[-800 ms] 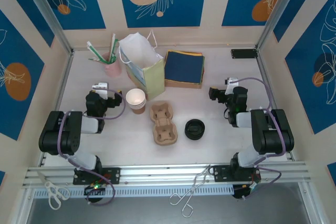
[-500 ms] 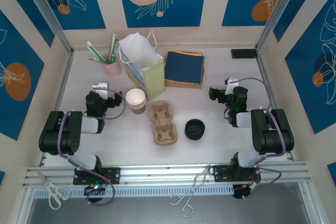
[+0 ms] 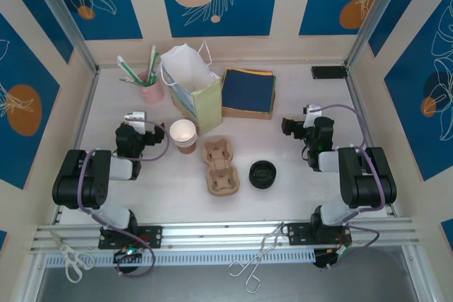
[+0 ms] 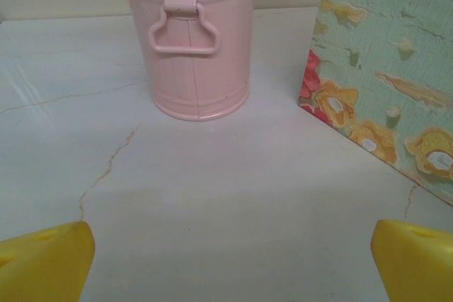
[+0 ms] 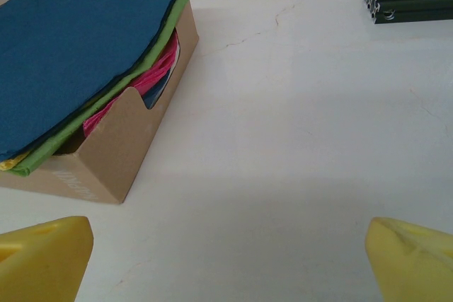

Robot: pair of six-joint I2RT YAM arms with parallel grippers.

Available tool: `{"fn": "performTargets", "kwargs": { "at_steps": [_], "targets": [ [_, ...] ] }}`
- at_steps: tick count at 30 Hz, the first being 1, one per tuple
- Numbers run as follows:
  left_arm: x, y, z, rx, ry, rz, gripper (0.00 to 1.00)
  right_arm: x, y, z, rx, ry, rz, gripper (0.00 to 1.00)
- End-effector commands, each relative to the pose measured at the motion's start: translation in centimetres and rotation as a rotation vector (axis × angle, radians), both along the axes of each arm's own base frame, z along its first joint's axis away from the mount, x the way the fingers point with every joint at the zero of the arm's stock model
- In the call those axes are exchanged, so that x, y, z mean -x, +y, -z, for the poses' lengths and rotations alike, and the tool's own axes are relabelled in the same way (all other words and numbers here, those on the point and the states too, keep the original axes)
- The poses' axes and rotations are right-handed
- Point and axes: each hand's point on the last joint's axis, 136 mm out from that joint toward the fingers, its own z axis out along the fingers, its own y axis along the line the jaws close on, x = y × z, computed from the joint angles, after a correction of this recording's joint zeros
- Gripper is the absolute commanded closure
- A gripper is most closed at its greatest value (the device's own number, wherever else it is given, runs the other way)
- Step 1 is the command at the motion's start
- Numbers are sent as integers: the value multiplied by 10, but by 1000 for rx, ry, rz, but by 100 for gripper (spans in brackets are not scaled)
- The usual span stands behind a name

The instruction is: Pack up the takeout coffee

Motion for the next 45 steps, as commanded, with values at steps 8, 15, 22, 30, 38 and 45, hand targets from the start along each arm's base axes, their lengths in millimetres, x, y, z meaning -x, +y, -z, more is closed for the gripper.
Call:
{"fn": "performTargets", "kwargs": {
  "at_steps": [8, 15, 22, 30, 38, 45],
  "targets": [
    [11, 16, -20, -16, -37, -84, 0, 3, 13, -16, 18, -8, -47, 1],
    [36, 80, -81, 11, 61, -500, 0, 14, 4, -53, -5, 36, 73, 1],
    [60, 76, -121, 137, 306, -552, 0, 41, 9, -99, -333, 124, 118, 1],
    [94, 44, -127, 328, 455, -476, 0, 78, 29, -125, -640, 241, 116, 1],
    [124, 2, -142, 460, 412, -242, 0, 103, 74, -137, -624, 296, -47, 1],
    [136, -24, -138, 549, 485, -134, 0, 140, 126, -141, -449, 312, -179, 1]
  ]
}}
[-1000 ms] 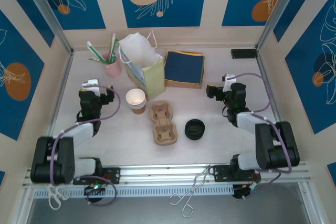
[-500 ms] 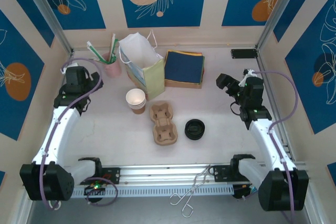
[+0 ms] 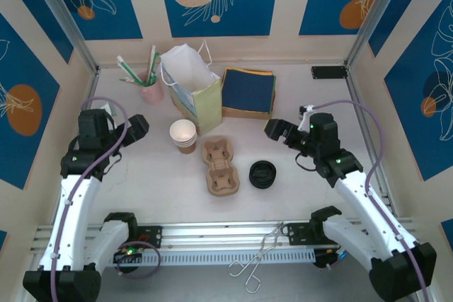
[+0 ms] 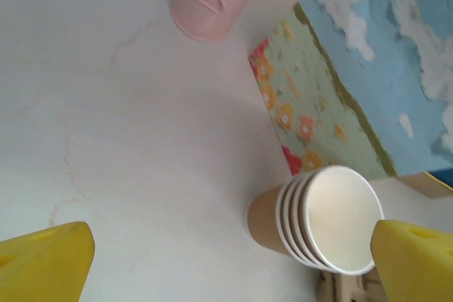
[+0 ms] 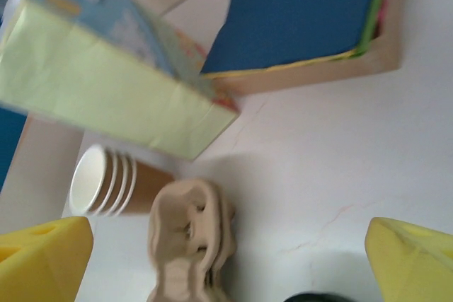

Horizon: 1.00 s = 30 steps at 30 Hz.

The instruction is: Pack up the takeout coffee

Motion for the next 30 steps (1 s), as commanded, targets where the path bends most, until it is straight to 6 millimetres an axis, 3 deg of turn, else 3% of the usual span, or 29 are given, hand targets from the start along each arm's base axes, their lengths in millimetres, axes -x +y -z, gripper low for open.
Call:
{"fn": "performTargets", "kwargs": {
  "at_steps": [1, 9, 15, 20, 24, 30],
  "targets": [
    [12, -21, 11, 113, 65, 69, 0, 15, 12, -8, 91, -25, -31, 1],
    [17, -51, 20, 25, 164, 155, 0, 48, 63, -5, 226, -74, -174, 1],
    [4, -81, 38, -104, 230, 248, 0, 63, 102, 2, 263, -78, -247, 1],
    [-11, -92, 50, -183, 295, 292, 18, 77, 128, 3, 271, -77, -320, 1],
    [-23, -96, 56, -223, 325, 310, 42, 83, 140, 6, 347, -95, -334, 1],
    [-36, -102, 69, -248, 369, 328, 54, 87, 153, 12, 396, -96, -347, 1]
  ]
}}
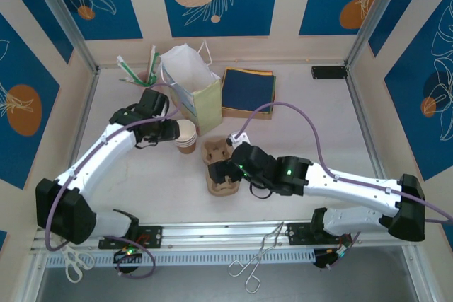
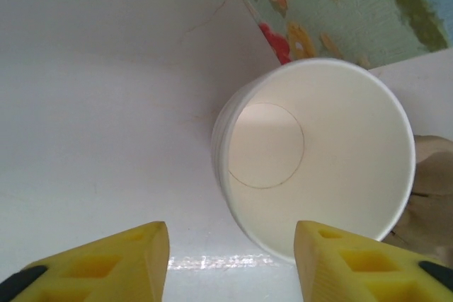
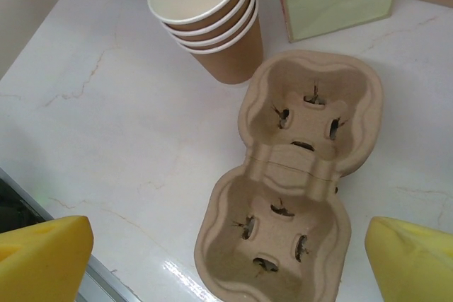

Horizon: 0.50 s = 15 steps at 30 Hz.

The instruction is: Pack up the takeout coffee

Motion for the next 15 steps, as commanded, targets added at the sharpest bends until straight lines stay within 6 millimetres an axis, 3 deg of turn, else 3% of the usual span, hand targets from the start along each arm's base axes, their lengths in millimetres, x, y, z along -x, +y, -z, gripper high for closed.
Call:
{"fn": "performTargets", "kwargs": {
  "at_steps": [1, 15],
  "targets": [
    [-6, -2, -1, -37, 9, 21, 61, -5, 0, -7, 15, -27, 38, 1],
    [-16, -7, 18, -55, 54, 26, 77, -5, -4, -5, 19, -24, 55, 1]
  ]
}}
